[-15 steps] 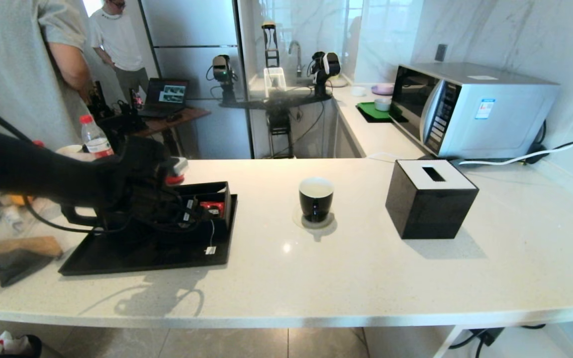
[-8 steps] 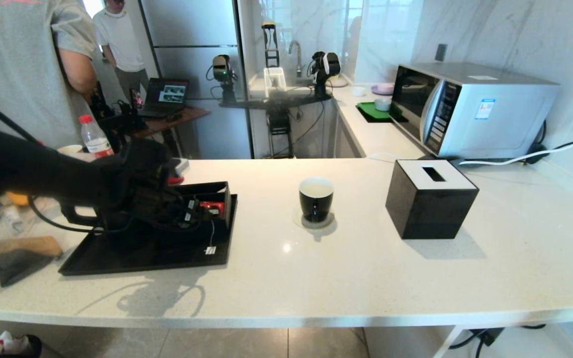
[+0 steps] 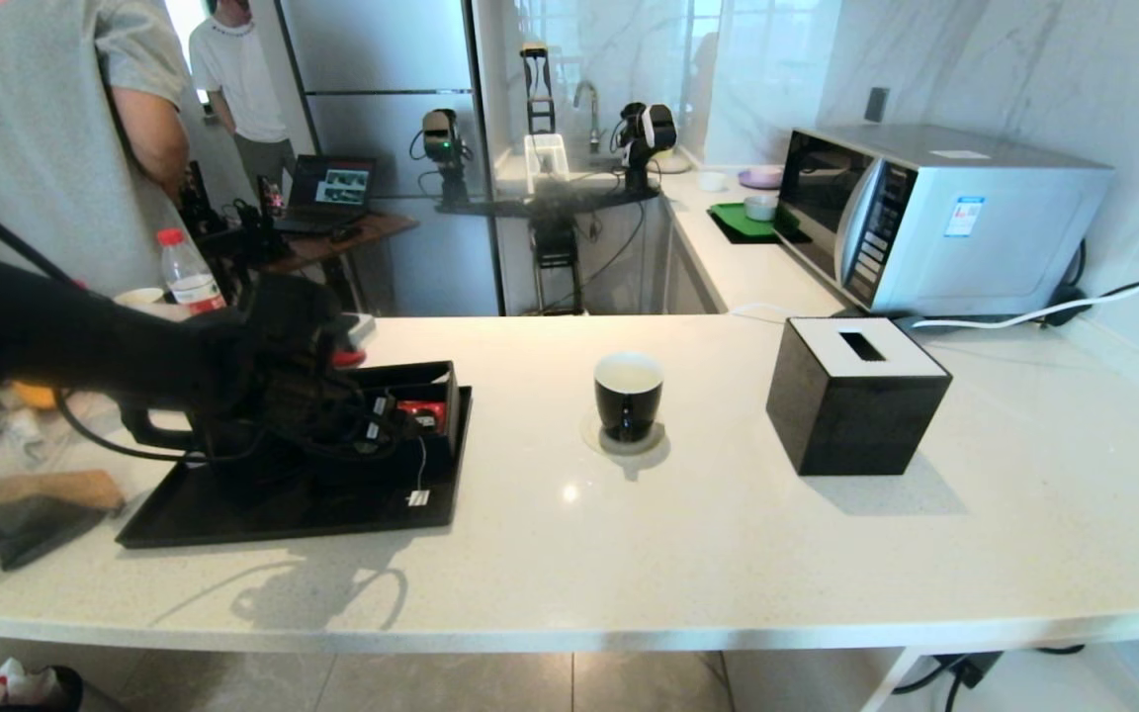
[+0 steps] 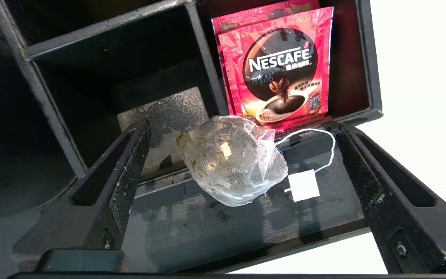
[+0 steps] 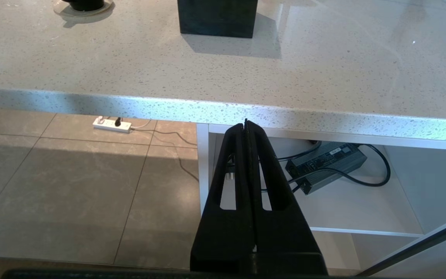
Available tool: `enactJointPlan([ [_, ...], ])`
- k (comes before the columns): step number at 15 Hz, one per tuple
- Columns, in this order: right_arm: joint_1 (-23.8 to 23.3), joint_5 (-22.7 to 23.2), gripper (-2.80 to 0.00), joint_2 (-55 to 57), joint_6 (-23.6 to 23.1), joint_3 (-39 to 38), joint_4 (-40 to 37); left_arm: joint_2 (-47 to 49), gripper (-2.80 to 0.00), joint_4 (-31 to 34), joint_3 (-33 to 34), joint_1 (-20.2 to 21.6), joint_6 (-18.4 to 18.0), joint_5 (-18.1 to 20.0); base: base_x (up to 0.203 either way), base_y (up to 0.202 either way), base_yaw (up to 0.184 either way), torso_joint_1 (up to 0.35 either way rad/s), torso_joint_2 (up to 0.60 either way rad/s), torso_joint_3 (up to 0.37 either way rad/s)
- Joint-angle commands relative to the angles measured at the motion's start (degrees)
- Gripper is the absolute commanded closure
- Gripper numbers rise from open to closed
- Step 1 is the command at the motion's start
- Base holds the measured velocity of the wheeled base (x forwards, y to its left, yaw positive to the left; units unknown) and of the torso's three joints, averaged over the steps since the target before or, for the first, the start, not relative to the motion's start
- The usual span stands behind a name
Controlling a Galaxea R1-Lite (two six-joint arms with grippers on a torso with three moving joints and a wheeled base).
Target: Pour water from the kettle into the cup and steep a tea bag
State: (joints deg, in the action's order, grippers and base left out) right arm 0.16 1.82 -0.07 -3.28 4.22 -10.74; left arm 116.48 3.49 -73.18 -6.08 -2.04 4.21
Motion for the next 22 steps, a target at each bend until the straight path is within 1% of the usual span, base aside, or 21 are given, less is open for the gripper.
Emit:
enactJointPlan([
  [1, 0.0, 0.0, 0.0, 0.1, -0.1, 0.0, -0.1, -0.4, -2.8, 0.0, 0.1, 0.0, -0.1, -0.1, 0.0, 0.0, 0.0, 0.0, 0.0, 0.0],
  [2, 0.0, 0.0, 0.0, 0.1, 0.0, 0.0, -0.1, -0.5, -2.8, 0.0, 0.1, 0.0, -0.1, -0.1, 0.0, 0.0, 0.0, 0.0, 0.0, 0.0],
  [3, 0.0, 0.0, 0.0, 0.1, -0.1, 0.0, -0.1, -0.5, 0.0, 0.0, 0.1, 0.0, -0.2, -0.1, 0.0, 0.0, 0.0, 0.0, 0.0, 0.0],
  [17, 0.0, 0.0, 0.0, 0.1, -0.1, 0.0, -0.1, -2.7, 0.0, 0.1, 0.1, 0.7, -0.3, -0.6, 0.0, 0.0, 0.0, 0.0, 0.0, 0.0],
  [22, 0.0, 0.0, 0.0, 0.1, 0.0, 0.0, -0.1, -5.1, 0.0, 0.0, 0.2, 1.1, -0.2, -0.6, 0.0, 0.0, 0.0, 0.0, 0.0, 0.0],
])
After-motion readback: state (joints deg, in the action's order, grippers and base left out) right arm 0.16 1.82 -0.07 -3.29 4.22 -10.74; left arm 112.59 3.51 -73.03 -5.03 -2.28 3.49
